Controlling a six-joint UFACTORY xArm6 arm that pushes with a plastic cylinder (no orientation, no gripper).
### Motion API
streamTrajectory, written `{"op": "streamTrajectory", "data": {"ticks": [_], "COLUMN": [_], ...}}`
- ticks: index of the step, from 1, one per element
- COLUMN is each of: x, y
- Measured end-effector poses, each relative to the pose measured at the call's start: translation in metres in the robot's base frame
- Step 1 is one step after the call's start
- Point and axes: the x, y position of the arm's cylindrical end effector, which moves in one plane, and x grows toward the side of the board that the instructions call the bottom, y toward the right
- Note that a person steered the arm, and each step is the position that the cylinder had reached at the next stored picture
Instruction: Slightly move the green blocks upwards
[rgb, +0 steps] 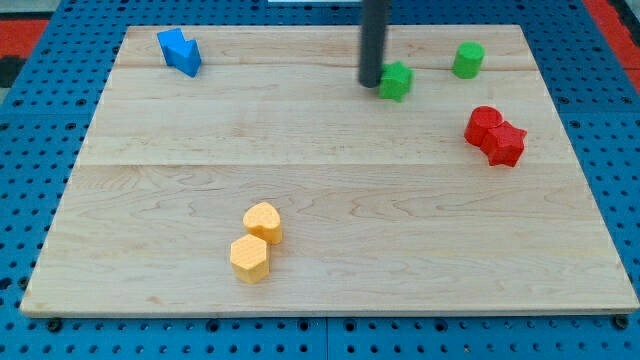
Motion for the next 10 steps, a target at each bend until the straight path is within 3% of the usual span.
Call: {"op": "streamTrajectory", "data": {"ticks": [3,5,7,8,10], "x": [-0.023,-0.018,0.092,0.1,0.062], "y": [0.063,0.022,0.029,0.031,0.061]}}
